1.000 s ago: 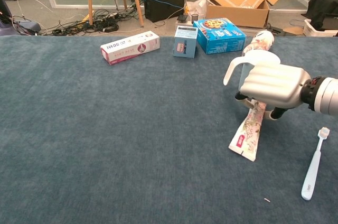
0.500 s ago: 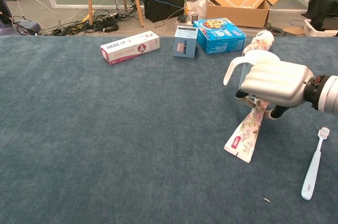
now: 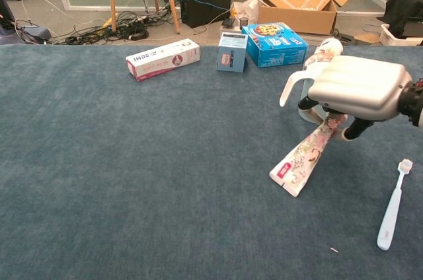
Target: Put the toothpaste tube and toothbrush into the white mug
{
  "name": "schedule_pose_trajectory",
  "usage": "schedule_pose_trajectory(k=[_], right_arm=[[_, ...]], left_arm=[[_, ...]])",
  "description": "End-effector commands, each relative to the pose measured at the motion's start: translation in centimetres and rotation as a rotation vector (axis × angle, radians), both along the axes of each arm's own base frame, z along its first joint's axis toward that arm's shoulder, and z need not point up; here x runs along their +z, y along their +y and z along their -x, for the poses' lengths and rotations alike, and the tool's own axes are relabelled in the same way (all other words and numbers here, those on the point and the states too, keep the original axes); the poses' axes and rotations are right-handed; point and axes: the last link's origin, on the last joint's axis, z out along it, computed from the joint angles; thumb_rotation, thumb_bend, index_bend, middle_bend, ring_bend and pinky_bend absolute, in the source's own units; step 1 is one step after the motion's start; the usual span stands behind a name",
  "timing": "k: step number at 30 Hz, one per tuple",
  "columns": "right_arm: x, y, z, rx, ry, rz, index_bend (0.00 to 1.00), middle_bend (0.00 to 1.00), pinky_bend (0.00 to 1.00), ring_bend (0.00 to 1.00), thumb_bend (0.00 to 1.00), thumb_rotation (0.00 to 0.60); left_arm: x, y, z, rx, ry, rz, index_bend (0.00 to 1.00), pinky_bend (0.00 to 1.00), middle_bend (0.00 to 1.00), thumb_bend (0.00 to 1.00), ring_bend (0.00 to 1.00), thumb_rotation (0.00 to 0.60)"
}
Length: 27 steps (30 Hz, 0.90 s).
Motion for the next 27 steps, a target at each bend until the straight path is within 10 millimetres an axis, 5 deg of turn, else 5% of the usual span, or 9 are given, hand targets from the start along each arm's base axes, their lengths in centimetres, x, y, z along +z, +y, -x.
schedule_pose_trajectory(k=[1, 16, 27], right_arm=[[0.7, 0.2, -0.5, 0.009, -0.013, 0.01, 0.7, 1.0, 1.0, 1.0, 0.19, 0.6], [3.2, 0.9, -3.3, 0.055, -0.068, 0.048, 0.7, 1.0, 1.0, 1.0, 0.19, 0.6], [8.7, 1.0, -6.0, 0.106, -0.066, 0.186, 0.7, 1.0, 1.0, 1.0, 0.19, 0.6]], left_arm=[[0.0, 0.0, 0.0, 0.0, 0.0, -0.001, 0.31, 0.28, 0.4, 0.0, 0.33, 0.6], [0.1, 0.0, 0.0, -0.001, -0.005, -0.003, 0.31, 0.28, 0.4, 0.0, 0.33, 0.6], [0.2, -0.1, -0.1, -0.004, -0.002, -0.004, 0.31, 0.28, 0.4, 0.0, 0.33, 0.6]])
